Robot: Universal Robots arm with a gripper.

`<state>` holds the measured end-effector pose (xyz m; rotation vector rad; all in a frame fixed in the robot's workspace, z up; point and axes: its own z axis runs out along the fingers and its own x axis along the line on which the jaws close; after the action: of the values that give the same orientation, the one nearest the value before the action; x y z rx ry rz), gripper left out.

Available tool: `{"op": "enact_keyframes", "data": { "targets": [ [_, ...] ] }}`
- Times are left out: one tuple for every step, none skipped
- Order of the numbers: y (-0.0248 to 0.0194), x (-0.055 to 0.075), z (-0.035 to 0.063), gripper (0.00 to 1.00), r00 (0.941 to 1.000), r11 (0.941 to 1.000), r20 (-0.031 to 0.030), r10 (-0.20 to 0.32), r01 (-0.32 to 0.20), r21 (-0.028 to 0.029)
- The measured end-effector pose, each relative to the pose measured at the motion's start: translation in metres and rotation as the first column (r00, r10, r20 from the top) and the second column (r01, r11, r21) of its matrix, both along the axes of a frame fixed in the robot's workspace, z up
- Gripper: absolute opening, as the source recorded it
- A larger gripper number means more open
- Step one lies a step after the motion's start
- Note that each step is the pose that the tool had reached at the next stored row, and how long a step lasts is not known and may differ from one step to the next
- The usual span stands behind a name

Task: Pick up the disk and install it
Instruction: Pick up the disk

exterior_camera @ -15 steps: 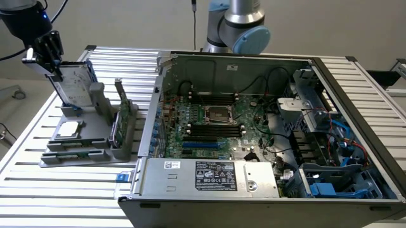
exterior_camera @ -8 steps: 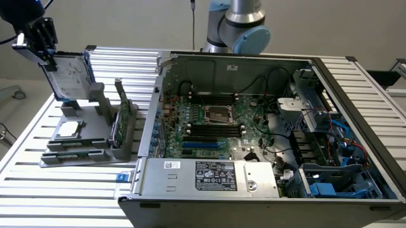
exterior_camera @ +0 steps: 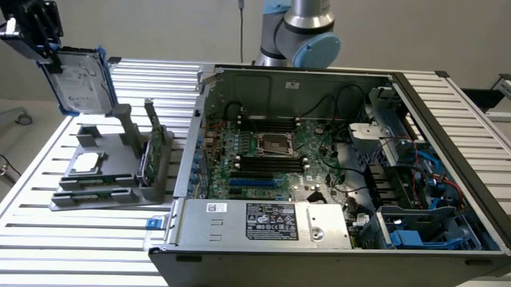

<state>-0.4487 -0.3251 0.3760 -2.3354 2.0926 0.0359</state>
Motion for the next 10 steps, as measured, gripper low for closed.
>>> {"op": "enact_keyframes", "data": {
  "targets": [
    [0.0001,0.0,0.0046,0.33,1.0,1.0,-0.0007,0.0,0.0,0.0],
    [0.0003,0.001,0.0091,0.33,1.0,1.0,-0.0015,0.0,0.0,0.0],
    [0.0003,0.002,0.0136,0.33,1.0,1.0,-0.0025,0.0,0.0,0.0],
    [0.0005,0.003,0.0176,0.33,1.0,1.0,-0.0037,0.0,0.0,0.0],
    [0.0006,0.005,0.0215,0.33,1.0,1.0,-0.0052,0.0,0.0,0.0],
    [0.0006,0.008,0.0254,0.33,1.0,1.0,-0.0072,0.0,0.0,0.0001],
    [0.0006,0.011,0.0286,0.33,1.0,1.0,-0.0092,0.0,0.0,0.0001],
    [0.0006,0.014,0.0321,0.33,0.9999,1.0,-0.0118,0.0,0.0,0.0001],
    [0.0007,0.018,0.0355,0.33,0.9999,1.0,-0.014,0.0,0.0,0.0],
    [0.0006,0.022,0.0386,0.33,0.9999,1.0,-0.0156,0.0,0.0,-0.0001]
  ]
}}
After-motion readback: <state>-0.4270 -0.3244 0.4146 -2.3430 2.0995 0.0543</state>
